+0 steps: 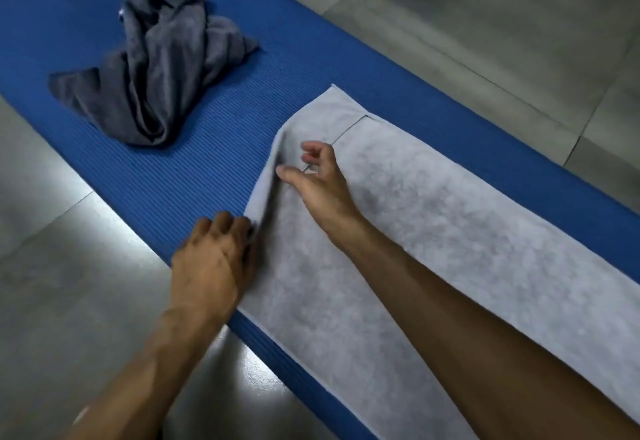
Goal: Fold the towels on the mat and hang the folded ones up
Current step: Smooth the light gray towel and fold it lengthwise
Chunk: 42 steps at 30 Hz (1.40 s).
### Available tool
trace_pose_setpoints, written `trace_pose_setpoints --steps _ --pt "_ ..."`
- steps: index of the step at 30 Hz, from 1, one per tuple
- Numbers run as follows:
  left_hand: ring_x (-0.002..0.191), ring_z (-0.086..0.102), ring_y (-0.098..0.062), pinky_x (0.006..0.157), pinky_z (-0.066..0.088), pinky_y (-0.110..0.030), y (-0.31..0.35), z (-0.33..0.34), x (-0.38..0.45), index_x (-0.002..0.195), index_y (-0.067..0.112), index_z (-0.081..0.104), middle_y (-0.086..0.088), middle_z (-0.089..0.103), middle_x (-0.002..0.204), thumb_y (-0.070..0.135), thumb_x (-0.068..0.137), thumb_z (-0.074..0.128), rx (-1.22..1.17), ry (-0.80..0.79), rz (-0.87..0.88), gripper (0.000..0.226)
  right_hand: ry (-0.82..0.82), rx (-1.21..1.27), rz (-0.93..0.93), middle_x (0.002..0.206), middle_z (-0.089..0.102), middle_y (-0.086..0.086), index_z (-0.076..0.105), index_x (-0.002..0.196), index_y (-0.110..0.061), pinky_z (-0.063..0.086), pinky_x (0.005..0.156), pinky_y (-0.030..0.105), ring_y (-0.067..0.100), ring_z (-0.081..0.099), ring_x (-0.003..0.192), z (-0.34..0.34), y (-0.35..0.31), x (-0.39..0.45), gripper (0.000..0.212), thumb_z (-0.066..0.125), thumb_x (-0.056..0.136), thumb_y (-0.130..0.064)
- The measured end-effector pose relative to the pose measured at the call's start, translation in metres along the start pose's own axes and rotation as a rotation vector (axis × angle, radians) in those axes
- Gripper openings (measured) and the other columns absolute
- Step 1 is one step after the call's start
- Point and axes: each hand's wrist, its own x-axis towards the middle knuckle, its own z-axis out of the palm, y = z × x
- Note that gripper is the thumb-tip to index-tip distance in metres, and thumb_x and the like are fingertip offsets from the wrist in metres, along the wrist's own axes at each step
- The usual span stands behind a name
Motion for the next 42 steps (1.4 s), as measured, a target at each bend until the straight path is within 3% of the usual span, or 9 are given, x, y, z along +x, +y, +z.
trace_pose_setpoints --steps 4,7,11,15,22,28,33,37,42 --pt "0.061 0.053 -0.024 0.044 0.044 -0.032 0.053 -0.002 -0.04 0.084 0.016 0.067 -0.003 0.057 0.075 0.012 0.054 0.087 -0.032 -0.058 0.195 0.037 0.212 0.023 0.231 0.144 0.045 0.004 0.028 0.143 -0.024 0.05 0.099 0.043 0.026 0.056 0.119 -0.006 -0.015 0.03 0.079 0.073 0.078 -0.032" --pt "0.059 0.054 -0.021 0.046 0.045 -0.03 0.076 0.003 -0.063 0.085 0.017 0.071 -0.001 0.06 0.075 0.005 0.044 0.087 -0.072 -0.064 0.27 0.046 0.405 0.003 0.168 0.12 0.058 0.003 0.043 0.119 -0.02 0.054 0.08 0.03 0.023 0.06 0.103 -0.031 -0.016 0.033 0.038 0.054 0.085 -0.008" --pt "0.063 0.059 -0.019 0.045 0.049 -0.028 0.088 0.011 -0.081 0.092 0.014 0.073 -0.001 0.064 0.081 0.0 0.042 0.088 -0.14 -0.065 0.271 0.054 0.471 0.068 0.002 0.083 0.059 -0.008 0.058 0.09 -0.013 0.048 0.069 0.015 0.015 0.058 0.085 -0.078 -0.003 0.011 0.033 0.041 0.08 0.013" --pt "0.07 0.058 -0.02 0.046 0.048 -0.028 0.107 0.022 -0.104 0.104 0.013 0.068 0.0 0.065 0.087 -0.007 0.048 0.076 -0.237 -0.058 0.366 0.061 0.553 0.171 0.069 0.093 0.068 -0.007 0.071 0.091 -0.014 0.053 0.076 0.016 0.012 0.063 0.088 -0.142 0.025 -0.033 0.044 0.043 0.079 0.017" --pt "0.073 0.048 -0.013 0.043 0.044 -0.024 0.192 0.039 -0.165 0.103 0.025 0.066 0.007 0.066 0.079 0.015 0.068 0.045 -0.437 -0.092 0.55 0.043 0.757 0.352 0.304 0.095 0.067 -0.006 0.074 0.104 -0.014 0.046 0.048 0.01 0.006 0.058 0.074 -0.239 0.085 -0.136 0.037 0.048 0.089 0.008" --pt "0.078 0.072 -0.019 0.045 0.052 -0.019 0.21 0.062 -0.19 0.092 0.022 0.077 0.005 0.074 0.089 0.012 0.063 0.039 -0.302 -0.321 0.638 0.049 0.644 0.284 0.323 0.102 0.073 0.0 0.076 0.089 -0.022 0.054 0.071 0.027 0.02 0.067 0.094 -0.272 0.087 -0.121 0.012 0.075 0.078 -0.018" --pt "0.091 0.071 -0.02 0.049 0.054 -0.021 0.205 0.059 -0.197 0.099 0.021 0.075 0.003 0.071 0.1 0.012 0.034 0.087 -0.272 -0.468 0.638 0.067 0.625 0.397 0.291 0.101 0.073 0.006 0.073 0.102 -0.014 0.057 0.087 0.035 0.02 0.07 0.091 -0.282 0.085 -0.098 0.026 0.074 0.076 -0.013" --pt "0.094 0.07 -0.021 0.053 0.053 -0.022 0.215 0.051 -0.202 0.104 0.019 0.075 0.002 0.07 0.104 0.012 0.07 0.054 -0.38 -0.412 0.717 0.04 0.681 0.351 0.192 0.122 0.064 0.003 0.07 0.108 -0.023 0.053 0.096 0.032 0.017 0.062 0.109 -0.297 0.098 -0.115 0.034 0.063 0.081 -0.003" --pt "0.083 0.06 -0.013 0.05 0.049 -0.02 0.256 0.05 -0.227 0.112 0.023 0.068 0.008 0.064 0.105 0.017 0.071 0.044 -0.431 -0.528 0.811 0.048 0.757 0.174 0.127 0.13 0.054 -0.004 0.068 0.114 -0.021 0.048 0.103 0.034 0.019 0.057 0.119 -0.342 0.119 -0.156 0.039 0.068 0.08 0.0"
